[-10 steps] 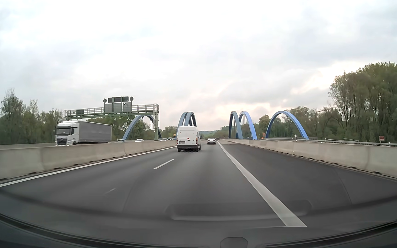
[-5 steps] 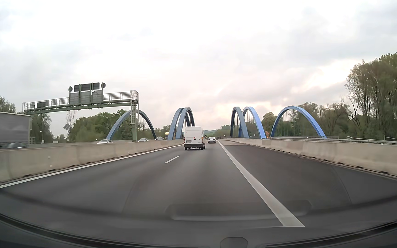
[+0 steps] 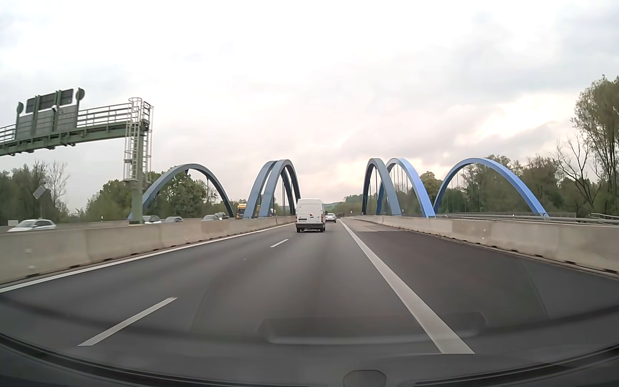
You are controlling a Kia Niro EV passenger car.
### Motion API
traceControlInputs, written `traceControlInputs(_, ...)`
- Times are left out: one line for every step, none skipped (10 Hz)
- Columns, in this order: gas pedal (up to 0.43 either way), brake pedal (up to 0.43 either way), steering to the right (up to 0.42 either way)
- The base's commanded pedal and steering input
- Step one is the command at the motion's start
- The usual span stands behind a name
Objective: Follow the waypoints while adhering to traffic rules and regulations
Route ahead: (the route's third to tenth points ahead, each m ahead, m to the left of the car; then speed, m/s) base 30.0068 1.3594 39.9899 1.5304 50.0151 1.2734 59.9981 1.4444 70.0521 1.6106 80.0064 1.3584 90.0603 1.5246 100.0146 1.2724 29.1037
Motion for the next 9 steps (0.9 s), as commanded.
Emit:
traceControlInputs(0.197, 0.0, -0.003)
traceControlInputs(0.197, 0.0, -0.003)
traceControlInputs(0.197, 0.0, -0.003)
traceControlInputs(0.197, 0.0, -0.003)
traceControlInputs(0.197, 0.0, -0.003)
traceControlInputs(0.197, 0.0, -0.002)
traceControlInputs(0.189, 0.0, -0.003)
traceControlInputs(0.177, 0.0, -0.002)
traceControlInputs(0.157, 0.0, -0.003)
